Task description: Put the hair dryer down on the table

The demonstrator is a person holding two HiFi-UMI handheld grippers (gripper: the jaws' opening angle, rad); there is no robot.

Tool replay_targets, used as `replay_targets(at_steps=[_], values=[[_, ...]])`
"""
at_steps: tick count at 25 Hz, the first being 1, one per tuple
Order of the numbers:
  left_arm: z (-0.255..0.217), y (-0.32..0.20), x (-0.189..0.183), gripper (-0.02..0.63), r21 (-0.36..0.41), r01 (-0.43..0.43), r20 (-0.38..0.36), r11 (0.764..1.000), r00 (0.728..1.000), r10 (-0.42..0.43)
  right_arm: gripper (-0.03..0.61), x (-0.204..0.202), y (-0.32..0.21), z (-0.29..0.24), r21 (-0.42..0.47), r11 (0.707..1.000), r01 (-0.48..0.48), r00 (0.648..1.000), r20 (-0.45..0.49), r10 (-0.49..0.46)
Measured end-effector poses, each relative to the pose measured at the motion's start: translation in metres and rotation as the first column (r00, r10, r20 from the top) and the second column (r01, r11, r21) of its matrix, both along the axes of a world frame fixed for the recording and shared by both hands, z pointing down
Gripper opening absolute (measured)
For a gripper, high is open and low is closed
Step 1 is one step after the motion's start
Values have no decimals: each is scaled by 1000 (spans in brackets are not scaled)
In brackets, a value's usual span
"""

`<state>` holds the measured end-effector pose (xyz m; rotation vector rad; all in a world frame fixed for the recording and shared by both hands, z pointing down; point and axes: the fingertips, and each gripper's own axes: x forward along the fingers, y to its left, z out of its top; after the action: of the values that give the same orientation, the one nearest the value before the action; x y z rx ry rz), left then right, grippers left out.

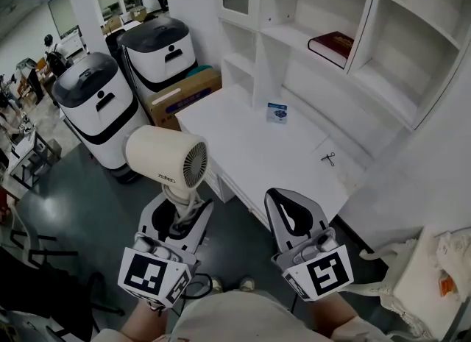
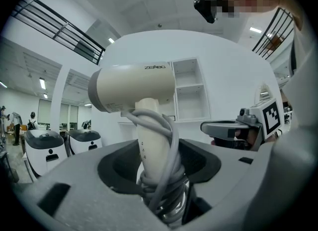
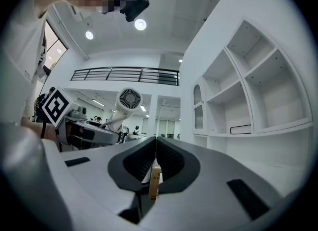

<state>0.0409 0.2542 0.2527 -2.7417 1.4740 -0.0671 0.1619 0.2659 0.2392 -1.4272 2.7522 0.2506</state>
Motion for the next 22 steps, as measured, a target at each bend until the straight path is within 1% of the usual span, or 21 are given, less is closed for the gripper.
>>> replay_targets(at_steps=[5, 9, 15, 22], values=[[4, 5, 20, 233, -4, 18, -18, 1000, 1000, -19, 20, 22, 5, 6, -6, 1000, 8, 1000, -9, -8], [3, 12, 30, 233, 4, 22, -12, 1000, 1000, -22, 20, 31, 8, 6, -2, 1000, 15, 1000, -3, -15], [1, 16, 30, 233, 9, 47, -11, 999, 999, -47, 20, 31, 9, 4, 8, 999, 40, 999, 5, -40], [8, 16, 32, 233, 7, 47, -4, 999, 999, -47, 20, 33, 7, 12, -2, 999, 38, 999, 12, -38]])
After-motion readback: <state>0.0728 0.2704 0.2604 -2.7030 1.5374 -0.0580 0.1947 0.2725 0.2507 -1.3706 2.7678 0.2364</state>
